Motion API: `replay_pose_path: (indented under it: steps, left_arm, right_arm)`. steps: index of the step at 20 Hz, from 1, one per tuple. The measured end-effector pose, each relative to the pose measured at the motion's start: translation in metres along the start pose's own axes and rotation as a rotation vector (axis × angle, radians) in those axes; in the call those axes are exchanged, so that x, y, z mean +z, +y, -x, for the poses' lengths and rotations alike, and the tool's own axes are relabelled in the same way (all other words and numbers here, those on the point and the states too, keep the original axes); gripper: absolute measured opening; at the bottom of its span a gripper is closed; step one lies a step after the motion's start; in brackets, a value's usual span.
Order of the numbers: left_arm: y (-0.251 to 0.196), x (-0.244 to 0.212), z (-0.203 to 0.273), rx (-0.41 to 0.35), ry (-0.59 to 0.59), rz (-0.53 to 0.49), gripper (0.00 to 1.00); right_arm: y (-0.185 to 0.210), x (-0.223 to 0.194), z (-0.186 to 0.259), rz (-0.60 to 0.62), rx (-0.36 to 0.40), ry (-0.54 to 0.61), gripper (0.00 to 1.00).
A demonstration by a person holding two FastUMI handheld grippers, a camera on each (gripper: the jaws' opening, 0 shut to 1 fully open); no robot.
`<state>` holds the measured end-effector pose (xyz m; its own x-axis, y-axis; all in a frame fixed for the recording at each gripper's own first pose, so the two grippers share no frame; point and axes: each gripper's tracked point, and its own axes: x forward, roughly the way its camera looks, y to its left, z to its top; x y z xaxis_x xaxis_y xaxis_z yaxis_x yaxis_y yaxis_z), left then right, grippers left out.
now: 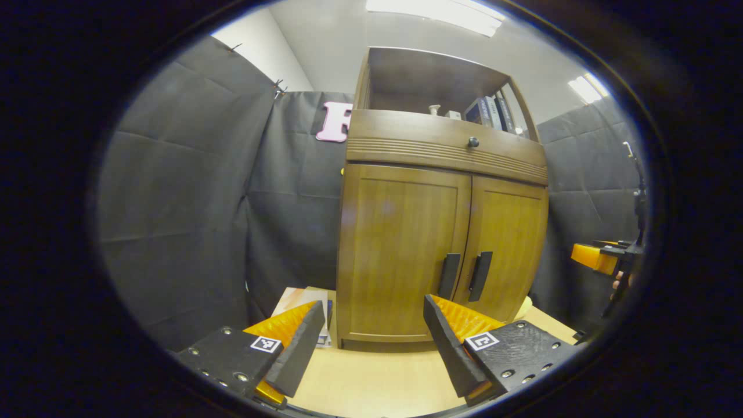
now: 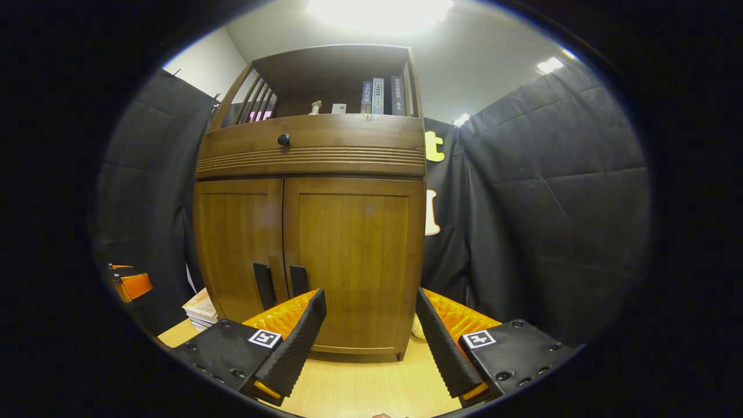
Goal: Open the right door of the double-door shoe cabinet with the right hand, and open the left door with the left hand.
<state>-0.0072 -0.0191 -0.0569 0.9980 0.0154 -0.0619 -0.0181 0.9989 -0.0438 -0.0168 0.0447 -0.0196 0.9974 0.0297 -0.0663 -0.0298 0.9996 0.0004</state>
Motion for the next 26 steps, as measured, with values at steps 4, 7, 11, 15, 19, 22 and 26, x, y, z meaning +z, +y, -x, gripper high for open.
replay_pose_path:
  steps: [4, 7, 11, 15, 19, 22, 26]
  left_arm:
    - [0.001, -0.001, -0.002, 0.035, 0.008, 0.009, 1.00]
    - [0.005, -0.002, -0.002, 0.056, 0.008, 0.002, 1.00]
    - [0.010, -0.007, -0.003, 0.087, 0.024, -0.026, 1.00]
    - [0.010, -0.012, -0.001, 0.102, 0.046, 0.014, 0.99]
    - [0.010, -0.019, -0.001, 0.117, 0.064, 0.039, 0.99]
    - [0.012, -0.029, -0.003, 0.136, 0.097, 0.010, 1.00]
    - [0.016, -0.035, -0.005, 0.150, 0.103, -0.009, 1.00]
  right_arm:
    - [0.016, 0.003, -0.012, -0.006, 0.030, 0.004, 0.97]
    - [0.029, 0.010, -0.023, -0.004, 0.053, -0.003, 0.97]
    - [0.048, 0.014, -0.043, -0.001, 0.080, -0.006, 0.98]
    - [0.062, 0.013, -0.068, 0.025, 0.090, -0.012, 0.97]
    - [0.080, 0.005, -0.091, -0.002, 0.111, 0.019, 0.98]
    - [0.095, -0.002, -0.106, -0.015, 0.131, 0.045, 0.98]
    - [0.110, -0.020, -0.130, -0.026, 0.136, 0.087, 0.97]
